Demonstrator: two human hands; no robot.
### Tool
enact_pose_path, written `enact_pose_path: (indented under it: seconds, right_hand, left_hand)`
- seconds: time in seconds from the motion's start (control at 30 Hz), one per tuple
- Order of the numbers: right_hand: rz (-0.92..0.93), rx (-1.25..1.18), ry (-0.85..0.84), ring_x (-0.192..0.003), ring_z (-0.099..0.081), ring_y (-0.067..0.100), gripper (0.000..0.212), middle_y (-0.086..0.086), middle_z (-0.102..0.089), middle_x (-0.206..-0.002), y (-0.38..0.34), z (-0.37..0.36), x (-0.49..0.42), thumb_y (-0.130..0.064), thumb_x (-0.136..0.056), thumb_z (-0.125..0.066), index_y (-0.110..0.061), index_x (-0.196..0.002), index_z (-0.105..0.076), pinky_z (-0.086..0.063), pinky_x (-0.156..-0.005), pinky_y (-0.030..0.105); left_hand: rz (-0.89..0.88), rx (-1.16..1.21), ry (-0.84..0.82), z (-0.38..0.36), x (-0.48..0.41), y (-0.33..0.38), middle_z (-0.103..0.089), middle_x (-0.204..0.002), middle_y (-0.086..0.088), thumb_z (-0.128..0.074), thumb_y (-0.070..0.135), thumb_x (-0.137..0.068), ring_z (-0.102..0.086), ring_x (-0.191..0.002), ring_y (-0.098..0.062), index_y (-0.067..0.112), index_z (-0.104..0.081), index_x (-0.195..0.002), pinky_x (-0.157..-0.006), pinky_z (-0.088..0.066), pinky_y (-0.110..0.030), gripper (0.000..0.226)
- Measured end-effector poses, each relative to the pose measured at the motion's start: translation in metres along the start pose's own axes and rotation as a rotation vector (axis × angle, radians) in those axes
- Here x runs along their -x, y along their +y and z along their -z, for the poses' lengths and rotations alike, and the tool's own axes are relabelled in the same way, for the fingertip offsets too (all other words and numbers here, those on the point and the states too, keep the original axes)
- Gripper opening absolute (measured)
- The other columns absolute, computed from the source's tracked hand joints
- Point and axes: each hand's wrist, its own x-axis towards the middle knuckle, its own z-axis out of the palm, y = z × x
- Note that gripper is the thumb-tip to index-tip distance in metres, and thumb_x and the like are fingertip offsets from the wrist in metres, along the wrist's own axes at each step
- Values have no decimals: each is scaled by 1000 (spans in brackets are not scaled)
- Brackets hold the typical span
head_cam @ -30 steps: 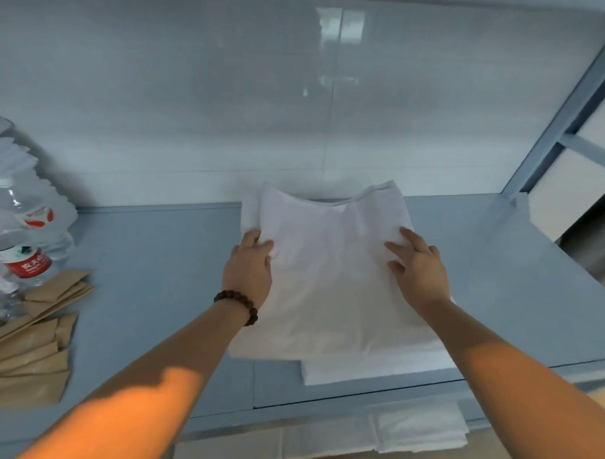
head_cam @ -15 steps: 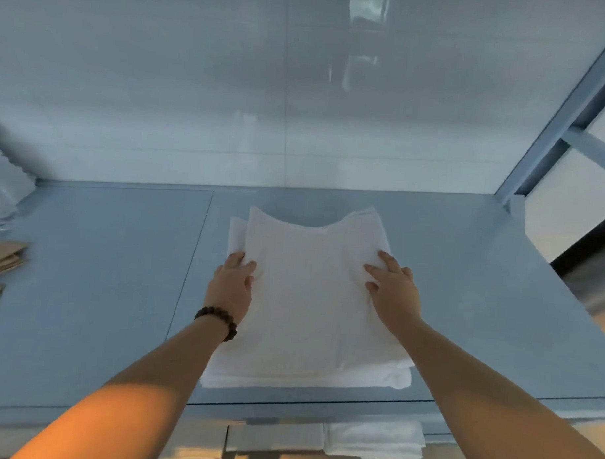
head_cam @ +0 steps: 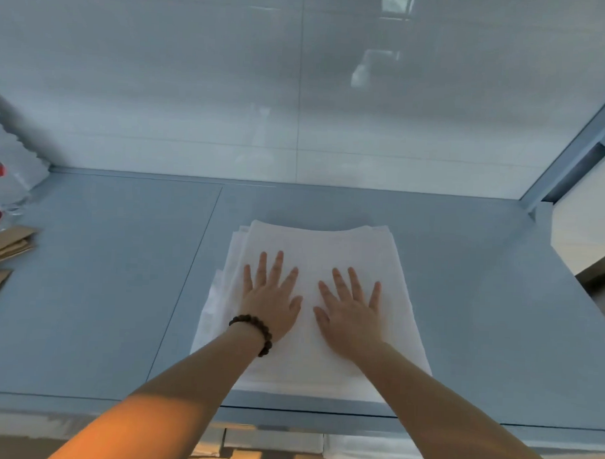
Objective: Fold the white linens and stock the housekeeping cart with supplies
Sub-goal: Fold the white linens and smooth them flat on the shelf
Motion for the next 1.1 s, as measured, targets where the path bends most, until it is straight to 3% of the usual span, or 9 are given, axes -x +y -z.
enact_pose_path:
  seconds: [0.1,0.2,0.37,0.43,0.63,0.77,0.83,0.97,1.1]
  right_hand:
    - [16,-11,-74,-145,20,16,61,-9,14,-159,-18,-21,6,-56,-95,-1,-33,-151,6,20,-109,58]
    - [30,8,-65,-145,19,15,62,-11,16,-158,-8,-25,-2,-61,-92,3,-38,-149,11,20,-110,54]
    - [-44,118,-45,-147,13,14,66,-7,10,-160,46,-10,-15,-64,-91,0,-37,-150,8,15,-115,48]
    - [11,140,-77,-146,13,13,67,-7,11,-160,59,-5,-15,-65,-91,-1,-36,-150,8,15,-115,47]
    - [23,93,-46,-145,18,10,64,-14,15,-158,84,-7,2,-65,-91,-2,-41,-149,9,10,-118,44]
    - [-18,108,-93,-145,21,15,63,-9,17,-159,69,-8,18,-61,-94,-6,-36,-150,10,10,-117,50]
    - [-43,93,-127,-145,20,20,65,-4,17,-159,51,-7,27,-60,-95,-7,-32,-151,8,14,-114,55]
    - [51,25,-125,-146,18,21,64,-2,16,-159,-5,-23,54,-60,-91,4,-36,-149,10,19,-109,59]
    - [28,15,-26,-147,15,22,62,1,10,-160,-20,-32,66,-57,-93,0,-36,-150,7,18,-113,55]
  left_hand:
    - [24,-10,-110,-20,1,1,18,-159,1,-10,59,-94,21,-144,-29,39,6,-150,-115,13,-53,62]
    - [78,-11,-87,-26,-2,-10,17,-159,4,0,69,-83,22,-144,-32,43,11,-148,-114,16,-51,71]
    - [332,179,-113,-19,-2,-49,11,-161,3,-15,76,-85,3,-146,-35,45,7,-148,-117,-2,-50,74]
    - [363,236,-113,-22,5,-59,4,-162,-2,-15,76,-85,-3,-147,-34,43,7,-149,-118,-7,-47,76]
    - [346,236,-91,-25,18,-54,3,-162,-2,-10,75,-85,-1,-148,-28,39,8,-150,-119,-5,-47,77]
    - [339,86,-90,-20,32,-52,15,-160,-1,-5,67,-91,14,-146,-29,32,11,-151,-117,6,-53,72]
    - [274,-9,-54,-18,40,-39,23,-158,-2,-6,57,-95,20,-145,-30,27,10,-152,-115,11,-55,66]
    - [43,44,-95,-25,66,10,22,-158,-1,-7,54,-94,22,-144,-27,34,11,-150,-112,17,-53,62]
    - [12,-18,-80,-34,79,26,18,-159,-2,-2,54,-92,22,-144,-28,35,14,-149,-113,15,-56,62]
